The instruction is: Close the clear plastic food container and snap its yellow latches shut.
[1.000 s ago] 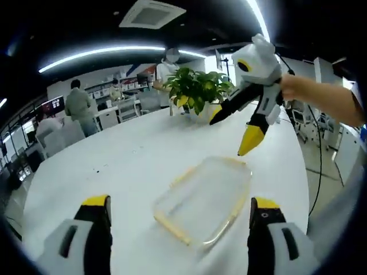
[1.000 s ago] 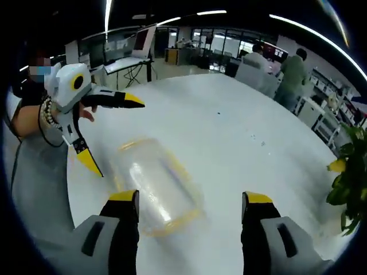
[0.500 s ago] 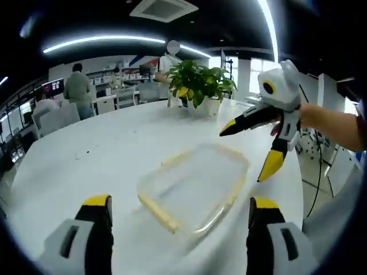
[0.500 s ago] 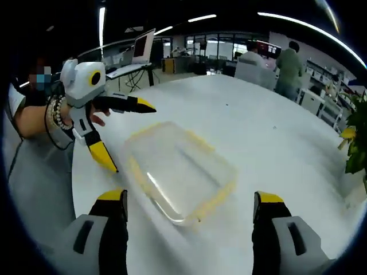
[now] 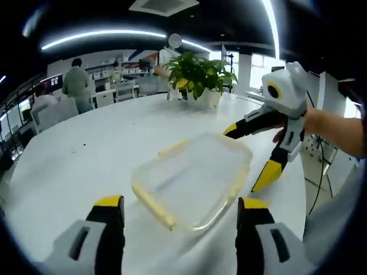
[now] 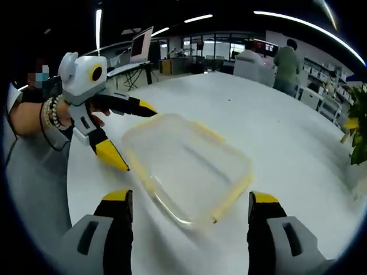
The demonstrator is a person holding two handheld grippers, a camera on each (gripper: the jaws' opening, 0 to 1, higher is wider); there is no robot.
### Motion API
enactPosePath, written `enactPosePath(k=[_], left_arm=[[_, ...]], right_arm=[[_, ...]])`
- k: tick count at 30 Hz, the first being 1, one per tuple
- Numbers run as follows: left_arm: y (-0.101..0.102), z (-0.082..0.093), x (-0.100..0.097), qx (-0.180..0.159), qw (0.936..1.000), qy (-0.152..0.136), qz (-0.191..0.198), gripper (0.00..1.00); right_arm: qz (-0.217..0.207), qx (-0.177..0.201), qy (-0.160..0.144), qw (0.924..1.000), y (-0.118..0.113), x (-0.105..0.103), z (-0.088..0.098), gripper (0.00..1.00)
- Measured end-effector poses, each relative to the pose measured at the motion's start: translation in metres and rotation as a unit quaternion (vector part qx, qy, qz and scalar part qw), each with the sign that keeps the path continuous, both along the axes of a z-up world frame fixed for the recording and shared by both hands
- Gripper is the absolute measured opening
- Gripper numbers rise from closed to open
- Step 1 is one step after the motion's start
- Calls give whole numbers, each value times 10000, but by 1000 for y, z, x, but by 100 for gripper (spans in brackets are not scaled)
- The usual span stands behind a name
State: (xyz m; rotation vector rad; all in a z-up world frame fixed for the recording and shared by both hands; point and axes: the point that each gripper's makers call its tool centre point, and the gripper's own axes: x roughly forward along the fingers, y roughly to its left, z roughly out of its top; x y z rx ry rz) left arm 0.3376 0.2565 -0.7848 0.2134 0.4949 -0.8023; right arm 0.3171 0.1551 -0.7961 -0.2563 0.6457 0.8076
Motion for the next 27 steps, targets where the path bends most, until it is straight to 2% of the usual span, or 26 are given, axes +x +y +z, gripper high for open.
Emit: enactPosePath(k=[2, 5, 9, 16, 18, 23, 27], left_arm=[[0, -1, -1, 36, 10000, 16, -75, 69], [-4, -1, -5, -17, 9998, 73, -184, 63], [-3, -4, -4, 137, 9997, -15, -202, 62], [3, -9, -4, 314, 9992, 86, -224, 59], [7, -10, -3, 382, 9990, 88, -229, 59], [20, -11, -1, 435, 9988, 154, -192, 58], [37, -18, 1, 650, 9976, 193, -138, 51]], right_arm=[[37, -20, -55, 10000, 2, -1, 0, 74], [77, -169, 34, 9998, 2, -3, -7, 72], [12, -214, -10, 9998, -2, -1, -7, 67], [-92, -224, 31, 9997, -2, 2, -6, 57], [-68, -259, 53, 9996, 1, 2, -8, 53], [-2, -248, 62, 9997, 13, 5, -7, 53], [68, -218, 59, 9997, 25, 7, -7, 52]])
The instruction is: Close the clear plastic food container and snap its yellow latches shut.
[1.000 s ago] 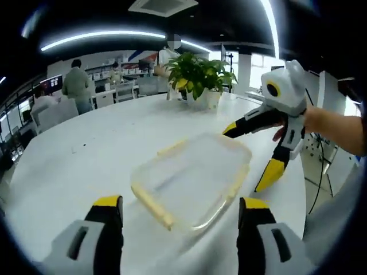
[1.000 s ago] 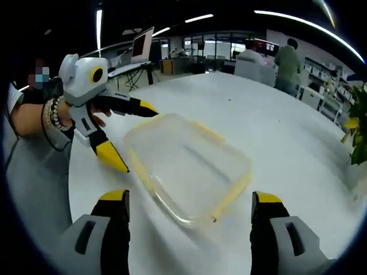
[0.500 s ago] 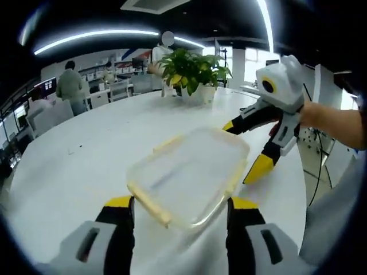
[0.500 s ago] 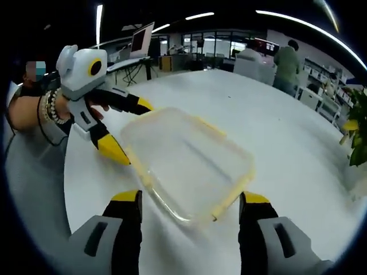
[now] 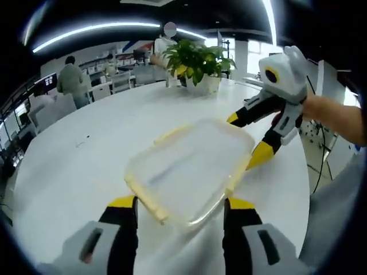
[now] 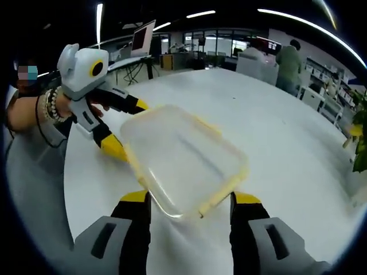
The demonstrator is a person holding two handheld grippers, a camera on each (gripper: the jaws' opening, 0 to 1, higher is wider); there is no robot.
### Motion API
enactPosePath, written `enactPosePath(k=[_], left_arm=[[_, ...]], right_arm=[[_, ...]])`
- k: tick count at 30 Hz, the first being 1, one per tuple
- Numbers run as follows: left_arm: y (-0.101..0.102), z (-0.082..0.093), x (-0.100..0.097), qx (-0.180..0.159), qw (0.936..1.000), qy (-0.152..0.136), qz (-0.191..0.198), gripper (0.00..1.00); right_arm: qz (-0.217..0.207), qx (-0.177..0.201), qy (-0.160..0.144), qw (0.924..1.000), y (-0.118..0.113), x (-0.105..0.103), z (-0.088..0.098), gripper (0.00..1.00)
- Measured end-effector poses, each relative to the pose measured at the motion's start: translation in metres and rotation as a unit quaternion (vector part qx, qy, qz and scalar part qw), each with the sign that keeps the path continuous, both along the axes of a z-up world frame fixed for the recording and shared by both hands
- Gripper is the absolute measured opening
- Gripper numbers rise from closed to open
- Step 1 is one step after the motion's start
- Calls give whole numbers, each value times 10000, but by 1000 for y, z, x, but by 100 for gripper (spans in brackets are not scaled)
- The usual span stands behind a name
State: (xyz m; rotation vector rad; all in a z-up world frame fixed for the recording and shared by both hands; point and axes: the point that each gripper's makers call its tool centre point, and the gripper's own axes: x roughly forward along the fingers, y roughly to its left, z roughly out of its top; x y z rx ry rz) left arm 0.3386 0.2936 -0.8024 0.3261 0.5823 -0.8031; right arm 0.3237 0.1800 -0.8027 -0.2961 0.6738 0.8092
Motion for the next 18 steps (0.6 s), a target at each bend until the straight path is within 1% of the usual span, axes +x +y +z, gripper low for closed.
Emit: enactPosePath(k=[1, 3, 10, 14, 18], left_arm=[[6, 1, 2, -14, 10000, -23, 21, 51], [13, 3, 5, -48, 9999, 30, 86, 51], [41, 1, 16, 230, 9996, 16, 180, 52], [53, 1, 26, 243, 9994, 0, 240, 52], [64, 1, 37, 221, 9991, -4, 363, 52]], right_arm=[[34, 1, -27, 10000, 5, 0, 0, 52], [63, 27, -28, 10000, 11, 2, 0, 51], [248, -8, -70, 9997, 39, 14, 0, 50], [250, 38, -112, 9996, 50, 25, 1, 50], [175, 163, -232, 9994, 59, 35, 1, 46]])
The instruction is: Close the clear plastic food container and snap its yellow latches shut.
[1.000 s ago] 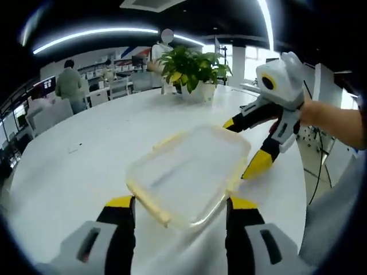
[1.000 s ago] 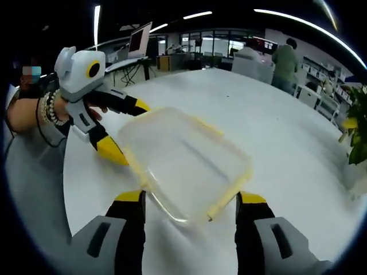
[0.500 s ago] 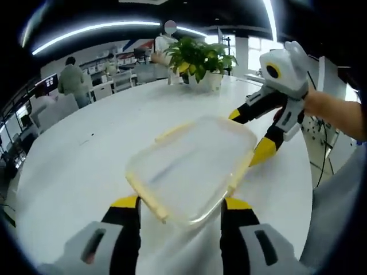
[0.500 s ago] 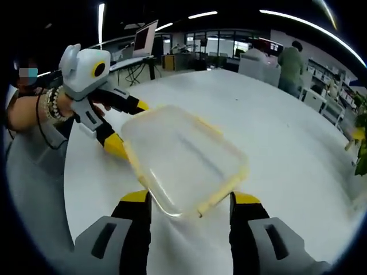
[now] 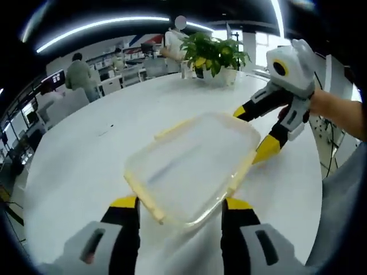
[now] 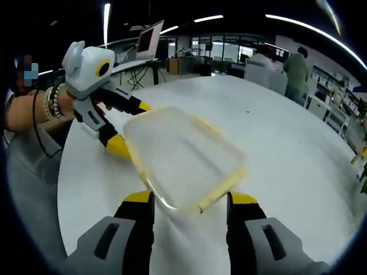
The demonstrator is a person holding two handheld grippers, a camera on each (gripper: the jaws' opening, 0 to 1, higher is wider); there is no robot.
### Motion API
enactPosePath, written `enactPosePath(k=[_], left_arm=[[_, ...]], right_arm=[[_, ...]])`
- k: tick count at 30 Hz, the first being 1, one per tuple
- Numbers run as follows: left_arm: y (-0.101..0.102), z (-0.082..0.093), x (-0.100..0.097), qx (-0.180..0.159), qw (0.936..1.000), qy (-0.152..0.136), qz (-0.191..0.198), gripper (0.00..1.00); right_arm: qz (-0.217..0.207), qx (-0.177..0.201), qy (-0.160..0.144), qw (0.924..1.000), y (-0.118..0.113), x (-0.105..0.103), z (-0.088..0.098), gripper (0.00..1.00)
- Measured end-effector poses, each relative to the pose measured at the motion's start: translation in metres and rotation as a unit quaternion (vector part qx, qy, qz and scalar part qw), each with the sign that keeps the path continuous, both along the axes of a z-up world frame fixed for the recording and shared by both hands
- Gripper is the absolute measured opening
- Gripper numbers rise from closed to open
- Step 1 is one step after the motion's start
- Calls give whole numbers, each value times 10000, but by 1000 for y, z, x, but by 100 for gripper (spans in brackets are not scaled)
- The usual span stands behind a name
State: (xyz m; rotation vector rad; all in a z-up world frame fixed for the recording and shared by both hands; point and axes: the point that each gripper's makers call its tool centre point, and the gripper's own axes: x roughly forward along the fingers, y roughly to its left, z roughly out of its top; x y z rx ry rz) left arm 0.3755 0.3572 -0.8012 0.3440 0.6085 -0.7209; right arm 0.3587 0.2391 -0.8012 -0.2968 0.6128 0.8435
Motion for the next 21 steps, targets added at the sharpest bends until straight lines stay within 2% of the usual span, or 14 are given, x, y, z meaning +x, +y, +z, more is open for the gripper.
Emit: enactPosePath(k=[13, 21], left_arm=[[11, 0, 33, -163, 9996, -133, 193, 52], [20, 2, 46, -198, 9987, -266, 398, 42]], right_arm=[[-330, 236, -142, 9991, 9, 34, 1, 40], [-480, 294, -243, 9981, 6, 42, 3, 26]])
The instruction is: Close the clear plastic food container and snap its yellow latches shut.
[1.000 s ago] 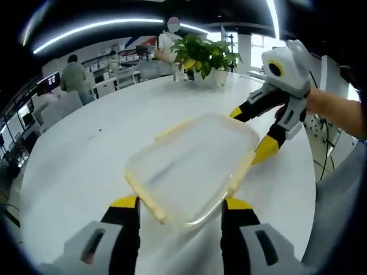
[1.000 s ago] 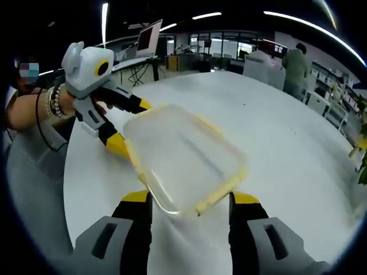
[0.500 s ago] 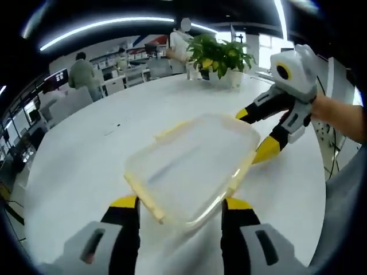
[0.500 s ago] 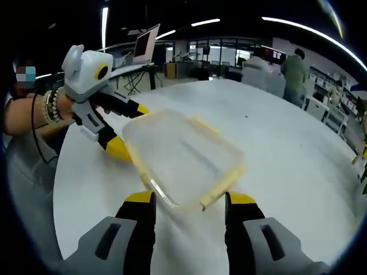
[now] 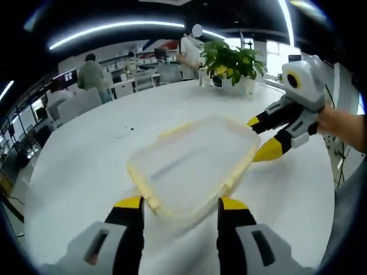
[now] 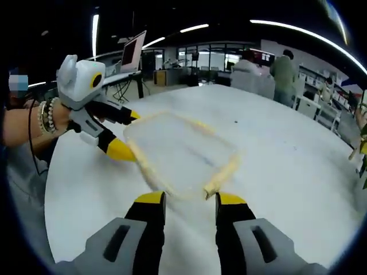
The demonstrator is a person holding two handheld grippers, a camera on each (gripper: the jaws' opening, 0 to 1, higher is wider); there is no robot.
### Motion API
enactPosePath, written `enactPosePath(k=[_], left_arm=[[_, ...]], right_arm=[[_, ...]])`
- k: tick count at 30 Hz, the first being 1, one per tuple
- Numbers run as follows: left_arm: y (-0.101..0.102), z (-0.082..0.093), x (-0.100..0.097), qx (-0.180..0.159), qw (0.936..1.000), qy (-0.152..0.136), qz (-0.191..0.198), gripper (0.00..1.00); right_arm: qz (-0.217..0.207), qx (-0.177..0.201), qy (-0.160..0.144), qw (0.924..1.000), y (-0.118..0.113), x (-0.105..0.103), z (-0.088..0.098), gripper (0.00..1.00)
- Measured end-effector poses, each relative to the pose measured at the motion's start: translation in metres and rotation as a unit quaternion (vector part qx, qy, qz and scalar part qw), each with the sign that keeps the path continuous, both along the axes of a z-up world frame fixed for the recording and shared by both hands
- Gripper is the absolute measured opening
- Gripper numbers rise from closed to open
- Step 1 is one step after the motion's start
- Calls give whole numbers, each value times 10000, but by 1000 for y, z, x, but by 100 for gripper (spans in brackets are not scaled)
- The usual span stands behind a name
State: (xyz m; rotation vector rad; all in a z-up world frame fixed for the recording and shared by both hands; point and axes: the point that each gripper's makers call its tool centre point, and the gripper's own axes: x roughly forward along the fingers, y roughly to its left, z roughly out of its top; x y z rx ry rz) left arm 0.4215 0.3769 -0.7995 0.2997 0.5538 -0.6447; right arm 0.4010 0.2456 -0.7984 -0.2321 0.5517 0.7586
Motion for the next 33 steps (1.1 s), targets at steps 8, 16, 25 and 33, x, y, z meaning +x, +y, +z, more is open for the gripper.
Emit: enactPosePath(k=[8, 16, 25, 33], left_arm=[[7, 1, 6, 41, 9998, -122, 171, 31], [11, 1, 5, -72, 9992, -147, 353, 22], [12, 3, 5, -31, 9991, -248, 355, 15], [13, 5, 7, 66, 9990, -250, 378, 14]], right_arm=[[-143, -55, -170, 9997, -4, 8, 1, 10], [-244, 9, -225, 9994, -4, 10, 3, 0], [-219, 76, -218, 9995, -1, 9, 5, 0], [-137, -7, -317, 9994, 1, 9, 7, 0]])
